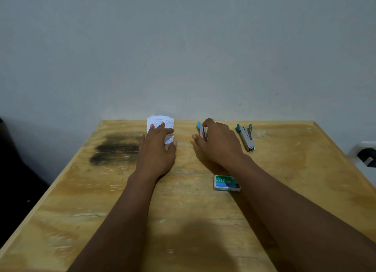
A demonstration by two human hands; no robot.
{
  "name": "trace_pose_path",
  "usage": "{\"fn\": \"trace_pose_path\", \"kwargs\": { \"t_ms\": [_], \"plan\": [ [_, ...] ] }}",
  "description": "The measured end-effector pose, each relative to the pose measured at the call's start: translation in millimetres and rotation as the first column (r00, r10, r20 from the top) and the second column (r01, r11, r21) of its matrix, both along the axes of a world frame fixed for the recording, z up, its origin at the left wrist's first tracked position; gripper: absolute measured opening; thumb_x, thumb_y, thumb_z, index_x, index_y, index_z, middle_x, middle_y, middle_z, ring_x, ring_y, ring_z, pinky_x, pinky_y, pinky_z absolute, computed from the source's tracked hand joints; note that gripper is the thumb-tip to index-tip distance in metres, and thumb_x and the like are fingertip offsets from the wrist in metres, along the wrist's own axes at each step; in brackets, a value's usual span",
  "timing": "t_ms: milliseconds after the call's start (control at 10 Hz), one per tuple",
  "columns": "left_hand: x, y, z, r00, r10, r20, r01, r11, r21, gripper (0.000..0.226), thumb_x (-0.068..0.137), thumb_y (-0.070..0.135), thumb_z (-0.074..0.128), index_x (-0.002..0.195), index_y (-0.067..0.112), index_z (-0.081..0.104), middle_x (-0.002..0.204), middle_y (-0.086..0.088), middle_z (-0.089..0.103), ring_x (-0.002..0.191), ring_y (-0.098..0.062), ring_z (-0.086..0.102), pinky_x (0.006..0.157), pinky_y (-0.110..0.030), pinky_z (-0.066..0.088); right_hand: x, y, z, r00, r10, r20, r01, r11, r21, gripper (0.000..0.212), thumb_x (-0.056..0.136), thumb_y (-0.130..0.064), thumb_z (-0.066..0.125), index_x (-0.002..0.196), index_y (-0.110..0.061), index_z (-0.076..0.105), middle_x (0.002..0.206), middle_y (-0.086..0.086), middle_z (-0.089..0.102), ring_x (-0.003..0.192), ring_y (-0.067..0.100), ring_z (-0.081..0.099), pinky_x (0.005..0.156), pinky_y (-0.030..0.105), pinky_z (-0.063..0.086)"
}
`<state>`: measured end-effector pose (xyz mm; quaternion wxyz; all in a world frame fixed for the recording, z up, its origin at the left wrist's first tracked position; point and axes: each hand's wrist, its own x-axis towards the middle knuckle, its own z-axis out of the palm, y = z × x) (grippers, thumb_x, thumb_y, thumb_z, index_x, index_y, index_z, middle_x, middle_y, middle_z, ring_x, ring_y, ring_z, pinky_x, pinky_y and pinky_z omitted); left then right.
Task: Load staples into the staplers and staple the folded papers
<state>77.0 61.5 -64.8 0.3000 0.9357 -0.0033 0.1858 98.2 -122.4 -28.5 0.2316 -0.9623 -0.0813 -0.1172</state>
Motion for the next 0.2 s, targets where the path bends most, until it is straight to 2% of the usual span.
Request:
{"fn": "trace_pose_path", "kwargs": {
  "t_ms": [100,200],
  "plan": [
    [-10.7,-5.8,6.4,0.999,0.012,0.053,-0.012,1.0,0.007,0.041,0.096,0.029,0.063,0.136,0.026,0.058,0.16,0.0,0.042,0.156,-0.026,0.02,0.124,-0.052,0.005,-9.3,-11.2,19.5,1.0,0.011,0.003,-0.011,1.0,-0.015,0.055,0.09,-0.052,0.056,0.132,-0.019,0.049,0.126,0.009,0.059,0.113,0.028,0.057,0.081,0.039,0.051],
    [-16.6,-8.5,22.0,0.997,-0.004,0.074,0.001,0.999,0.038,0.044,0.098,0.035,0.061,0.141,0.03,0.053,0.162,0.003,0.038,0.157,-0.023,0.017,0.125,-0.049,0.003,-11.7,-27.2,50.5,0.998,0.009,0.055,-0.007,0.999,-0.037,0.058,0.09,-0.053,0.056,0.137,-0.02,0.047,0.134,0.007,0.054,0.124,0.027,0.048,0.09,0.042,0.049]
  ]
}}
